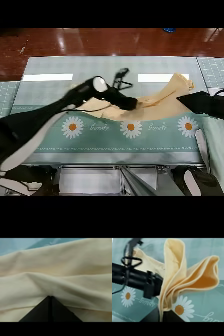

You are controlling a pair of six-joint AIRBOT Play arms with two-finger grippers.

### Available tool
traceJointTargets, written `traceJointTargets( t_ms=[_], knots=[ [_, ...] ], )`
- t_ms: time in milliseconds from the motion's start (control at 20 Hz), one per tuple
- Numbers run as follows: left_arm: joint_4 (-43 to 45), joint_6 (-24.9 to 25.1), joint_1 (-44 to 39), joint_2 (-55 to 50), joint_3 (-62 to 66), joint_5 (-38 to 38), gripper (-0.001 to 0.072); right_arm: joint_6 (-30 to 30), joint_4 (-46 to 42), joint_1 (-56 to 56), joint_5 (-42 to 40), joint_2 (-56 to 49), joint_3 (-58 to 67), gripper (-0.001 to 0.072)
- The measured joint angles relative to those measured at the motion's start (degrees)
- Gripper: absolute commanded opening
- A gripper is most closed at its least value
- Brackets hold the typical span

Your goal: Fold the shirts.

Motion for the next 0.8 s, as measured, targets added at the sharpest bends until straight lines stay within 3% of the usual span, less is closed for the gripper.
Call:
traceJointTargets(
  t_ms=[200,350,600,800],
  knots=[
    [-2.7,-1.6,-7.2,-6.8,7.5,-2.9,0.0021,0.8,0.6,0.0,1.3,1.5,-0.1,0.0017],
    [-4.0,-0.6,-7.7,-8.3,9.9,-3.8,0.0021,1.0,1.3,0.0,1.6,1.8,-0.1,0.0017],
    [-4.4,0.7,3.7,-4.5,11.1,-8.6,0.0021,0.9,3.2,0.0,1.5,1.9,-0.1,0.0017],
    [-0.8,1.0,16.9,6.2,8.6,-13.4,0.0021,-0.5,6.8,2.0,-0.7,-1.1,-0.1,0.0017]
  ],
)
